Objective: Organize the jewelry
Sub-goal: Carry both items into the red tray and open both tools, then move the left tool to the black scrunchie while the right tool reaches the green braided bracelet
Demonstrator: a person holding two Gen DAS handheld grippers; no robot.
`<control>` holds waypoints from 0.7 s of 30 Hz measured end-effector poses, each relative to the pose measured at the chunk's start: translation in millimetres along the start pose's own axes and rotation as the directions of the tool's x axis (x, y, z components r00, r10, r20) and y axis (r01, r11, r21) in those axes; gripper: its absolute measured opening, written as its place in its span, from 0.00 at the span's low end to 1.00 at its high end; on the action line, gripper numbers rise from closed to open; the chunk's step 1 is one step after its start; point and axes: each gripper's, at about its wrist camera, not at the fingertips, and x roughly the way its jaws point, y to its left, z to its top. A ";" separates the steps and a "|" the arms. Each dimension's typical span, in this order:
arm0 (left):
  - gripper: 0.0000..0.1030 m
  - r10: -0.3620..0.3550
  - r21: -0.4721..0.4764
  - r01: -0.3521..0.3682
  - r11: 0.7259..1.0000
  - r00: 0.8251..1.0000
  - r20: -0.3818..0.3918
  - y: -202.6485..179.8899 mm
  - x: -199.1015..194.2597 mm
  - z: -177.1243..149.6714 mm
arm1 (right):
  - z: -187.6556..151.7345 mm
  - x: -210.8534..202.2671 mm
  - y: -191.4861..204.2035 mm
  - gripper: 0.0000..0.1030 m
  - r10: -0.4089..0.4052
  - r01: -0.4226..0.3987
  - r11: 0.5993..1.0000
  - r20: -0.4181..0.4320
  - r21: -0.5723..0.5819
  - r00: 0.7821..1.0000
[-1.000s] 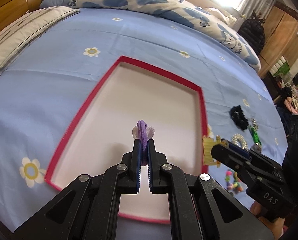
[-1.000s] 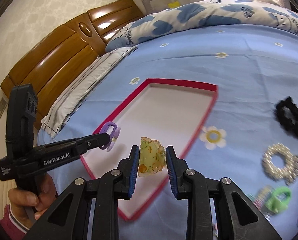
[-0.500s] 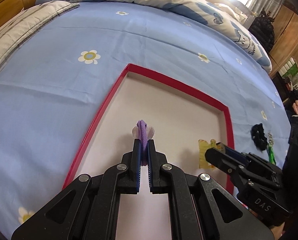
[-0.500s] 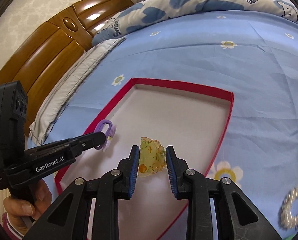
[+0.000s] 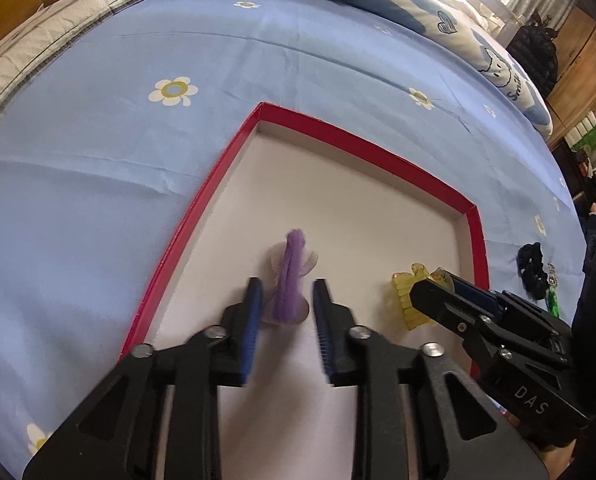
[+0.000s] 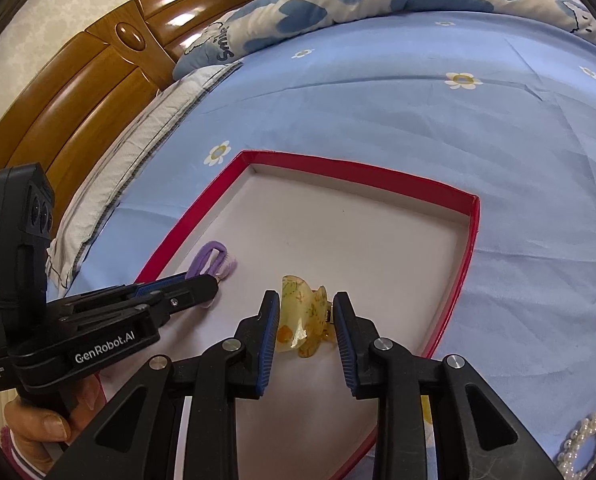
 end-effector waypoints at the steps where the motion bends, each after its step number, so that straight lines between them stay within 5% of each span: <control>1: 0.34 0.006 0.000 -0.006 1.000 1.000 0.001 0.3 -1.0 -0.4 | 0.7 0.2 -0.3 0.30 0.004 -0.004 1.000 -0.001 0.002 1.000; 9: 0.47 0.012 -0.011 -0.011 1.000 1.000 0.026 2.0 -16.7 -3.3 | 1.7 -13.9 -4.6 0.46 0.013 -0.013 1.000 0.017 0.024 1.000; 21: 0.48 -0.024 0.003 0.024 1.000 0.997 0.070 -21.0 -44.1 -7.2 | -9.3 -67.1 -25.7 0.47 -0.007 0.000 0.997 0.089 0.078 0.996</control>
